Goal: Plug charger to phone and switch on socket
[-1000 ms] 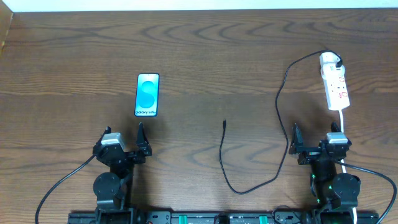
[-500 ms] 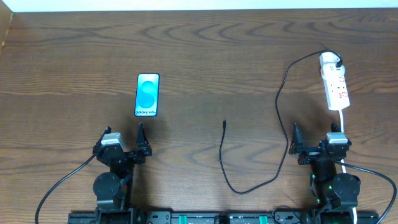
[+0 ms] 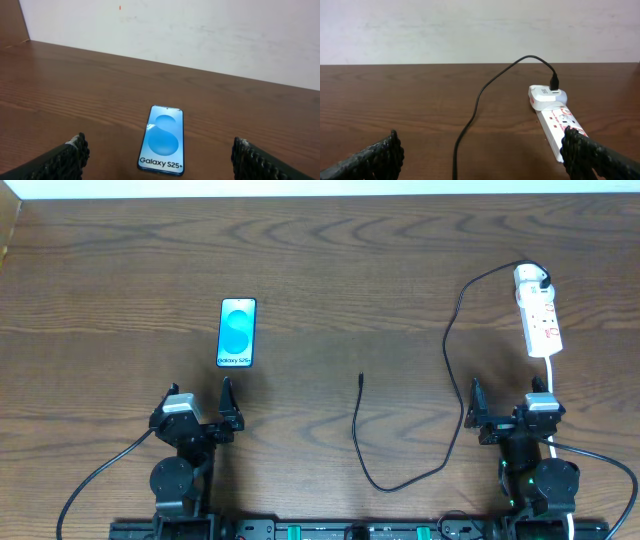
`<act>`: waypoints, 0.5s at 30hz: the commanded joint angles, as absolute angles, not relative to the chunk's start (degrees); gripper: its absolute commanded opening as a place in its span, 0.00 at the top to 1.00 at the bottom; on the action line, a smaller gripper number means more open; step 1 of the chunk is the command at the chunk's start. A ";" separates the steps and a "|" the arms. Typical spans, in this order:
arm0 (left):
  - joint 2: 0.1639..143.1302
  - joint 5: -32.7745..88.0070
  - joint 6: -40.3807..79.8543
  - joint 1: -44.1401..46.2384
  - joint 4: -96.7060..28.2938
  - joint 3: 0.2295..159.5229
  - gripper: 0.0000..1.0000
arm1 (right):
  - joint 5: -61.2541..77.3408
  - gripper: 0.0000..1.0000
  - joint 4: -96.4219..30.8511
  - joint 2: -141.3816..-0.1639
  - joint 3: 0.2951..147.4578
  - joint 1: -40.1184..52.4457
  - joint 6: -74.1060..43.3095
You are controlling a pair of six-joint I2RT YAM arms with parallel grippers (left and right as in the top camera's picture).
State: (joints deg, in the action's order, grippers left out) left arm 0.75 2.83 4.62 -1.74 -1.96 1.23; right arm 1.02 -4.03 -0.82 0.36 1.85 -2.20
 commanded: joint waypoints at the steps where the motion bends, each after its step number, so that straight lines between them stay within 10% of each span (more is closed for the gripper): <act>1: 0.62 2.28 4.32 -1.98 -4.03 0.25 0.07 | 0.16 0.01 -4.32 -0.34 0.32 2.35 -2.72; 15: 0.60 2.28 4.29 -1.98 -3.64 0.25 0.08 | 0.16 0.01 -4.32 -0.34 0.32 2.35 -2.72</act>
